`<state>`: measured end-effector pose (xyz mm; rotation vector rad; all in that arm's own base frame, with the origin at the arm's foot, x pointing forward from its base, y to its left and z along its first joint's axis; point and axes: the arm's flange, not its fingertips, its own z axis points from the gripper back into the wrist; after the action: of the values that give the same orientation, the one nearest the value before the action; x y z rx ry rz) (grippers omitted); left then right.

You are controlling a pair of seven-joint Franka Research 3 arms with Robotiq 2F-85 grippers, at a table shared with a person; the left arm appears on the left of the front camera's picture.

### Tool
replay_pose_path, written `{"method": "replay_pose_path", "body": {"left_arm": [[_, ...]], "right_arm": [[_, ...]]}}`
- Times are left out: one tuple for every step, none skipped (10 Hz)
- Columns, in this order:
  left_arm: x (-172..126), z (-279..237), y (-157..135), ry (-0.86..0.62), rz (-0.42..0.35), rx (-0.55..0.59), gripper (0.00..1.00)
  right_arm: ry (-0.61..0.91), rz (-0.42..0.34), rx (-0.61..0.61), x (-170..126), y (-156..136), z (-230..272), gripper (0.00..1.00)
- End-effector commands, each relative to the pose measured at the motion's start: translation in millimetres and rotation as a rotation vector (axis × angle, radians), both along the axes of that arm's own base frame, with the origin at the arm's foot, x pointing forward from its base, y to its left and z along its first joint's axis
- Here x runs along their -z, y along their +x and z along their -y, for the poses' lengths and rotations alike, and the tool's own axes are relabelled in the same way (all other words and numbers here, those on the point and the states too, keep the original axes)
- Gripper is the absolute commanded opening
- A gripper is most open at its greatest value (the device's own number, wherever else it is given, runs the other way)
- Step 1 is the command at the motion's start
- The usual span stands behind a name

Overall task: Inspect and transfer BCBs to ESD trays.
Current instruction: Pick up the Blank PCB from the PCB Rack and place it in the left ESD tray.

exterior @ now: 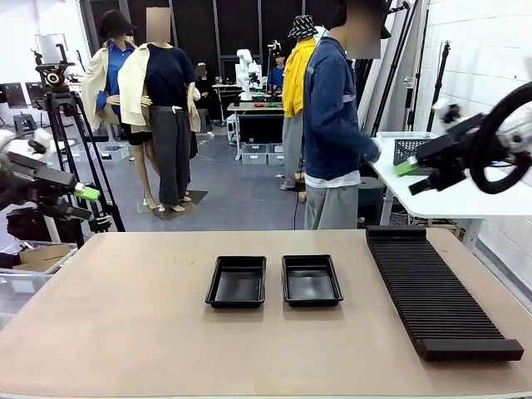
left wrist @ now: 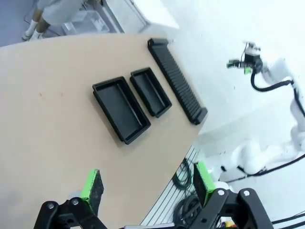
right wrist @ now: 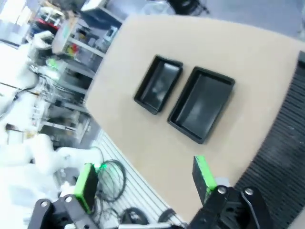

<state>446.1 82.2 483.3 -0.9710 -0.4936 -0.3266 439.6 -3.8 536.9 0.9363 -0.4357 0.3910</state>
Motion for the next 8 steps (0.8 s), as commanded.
{"method": "replay_pose_path", "body": {"left_arm": [[4,-15,-11,-0.090,-0.005,-0.079,1.00],[6,-30,-14,-0.126,-0.002,-0.125,1.00],[7,-46,-21,-0.113,-0.008,-0.150,1.00],[9,-60,-25,-0.113,-0.010,-0.166,1.00],[13,-72,-28,-0.135,-0.015,-0.195,1.00],[16,-81,-30,-0.140,-0.009,-0.205,1.00],[17,-87,-33,-0.143,0.013,-0.189,1.00],[17,-88,-35,-0.146,0.013,-0.188,1.00]], "right_arm": [[0.147,-0.032,0.043,18,-7,39,1.00],[0.227,-0.013,0.071,27,-15,62,1.00],[0.270,0.000,0.118,39,-26,81,1.00],[0.280,0.009,0.132,48,-34,89,1.00],[0.291,0.029,0.136,53,-44,96,1.00],[0.292,0.058,0.135,55,-54,101,1.00],[0.257,0.071,0.139,60,-64,105,1.00],[0.264,0.078,0.142,62,-71,107,1.00]]}}
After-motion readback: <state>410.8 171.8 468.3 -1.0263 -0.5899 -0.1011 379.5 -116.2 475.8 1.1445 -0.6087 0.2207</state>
